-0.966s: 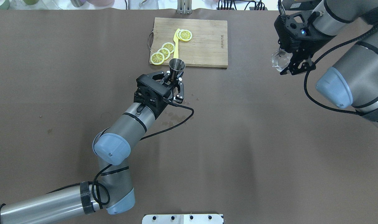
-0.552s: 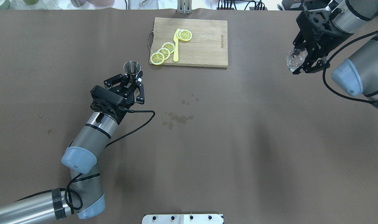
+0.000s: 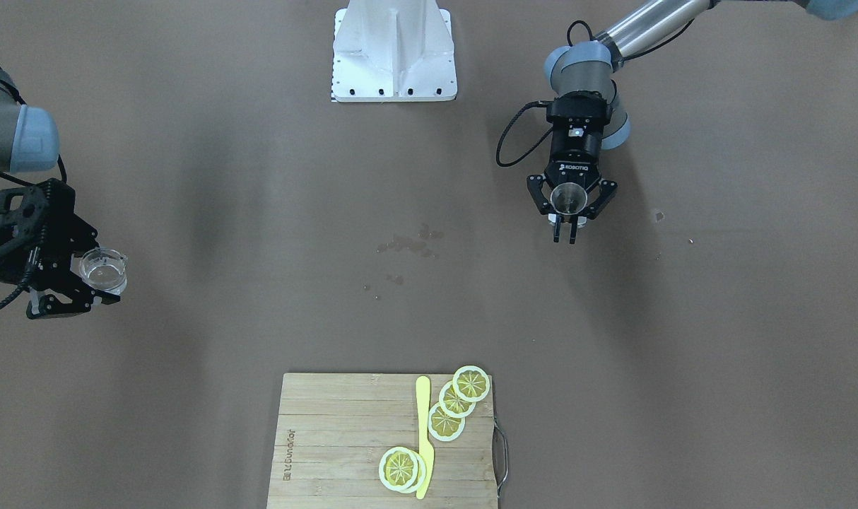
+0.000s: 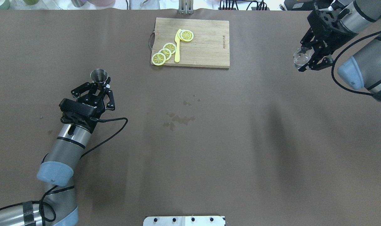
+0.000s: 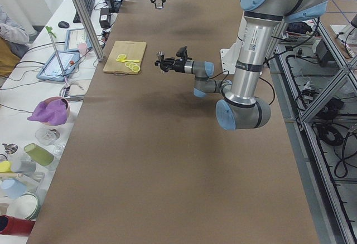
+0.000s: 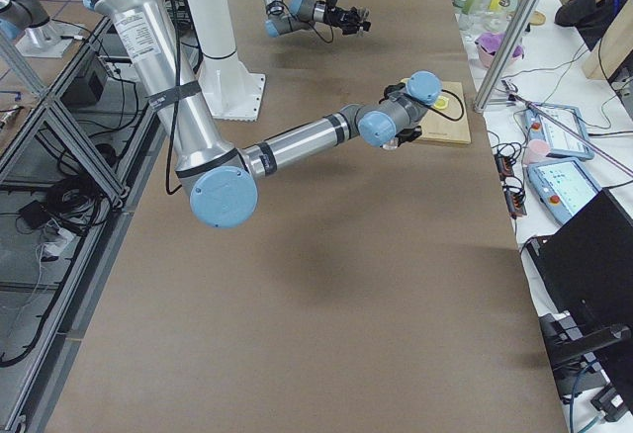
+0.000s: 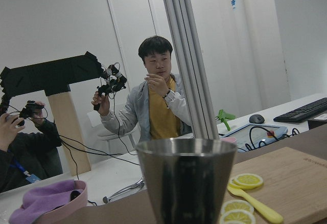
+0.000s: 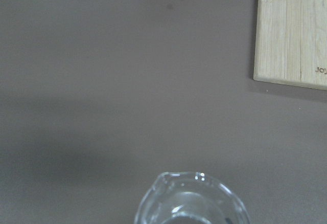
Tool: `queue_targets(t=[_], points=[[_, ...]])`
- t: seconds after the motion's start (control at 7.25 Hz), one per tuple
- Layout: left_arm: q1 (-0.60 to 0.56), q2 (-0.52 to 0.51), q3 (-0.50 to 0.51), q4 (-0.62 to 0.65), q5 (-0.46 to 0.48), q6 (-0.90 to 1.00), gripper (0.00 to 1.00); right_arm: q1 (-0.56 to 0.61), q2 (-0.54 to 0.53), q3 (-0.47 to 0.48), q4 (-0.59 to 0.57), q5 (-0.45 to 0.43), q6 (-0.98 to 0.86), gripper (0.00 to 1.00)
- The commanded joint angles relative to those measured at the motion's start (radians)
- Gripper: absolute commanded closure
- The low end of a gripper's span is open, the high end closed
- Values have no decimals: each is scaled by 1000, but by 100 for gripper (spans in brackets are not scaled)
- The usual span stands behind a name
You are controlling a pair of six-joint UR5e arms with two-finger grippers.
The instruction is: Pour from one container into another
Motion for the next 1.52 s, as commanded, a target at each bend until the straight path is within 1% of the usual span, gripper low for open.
queue_targets(t=[0.0,0.14,0.28,0.41,0.69,0.97,1.1,1.24,1.38], points=[[64,76,-27,6,113,-179,100,1,-21,-45,50,23,2,100],[76,106,-28,8,141,-207,100,1,-29,-45,52,26,-1,100],[78,154,-31,6,137,-218,100,1,-45,-62,120,26,2,100],[79,194,-22,14,134,-297,100,1,-47,-102,201,26,35,100],[78,199,-31,141,140,-417,100,-2,-46,-162,312,25,77,100],[78,197,-31,183,140,-442,100,-7,-52,-231,502,22,165,100],[76,211,-30,192,140,-492,100,-19,-53,-251,570,17,213,100],[76,255,-37,200,140,-561,100,-28,-53,-272,643,14,263,100],[76,262,-39,200,142,-563,100,-48,-58,-285,718,-4,332,100]])
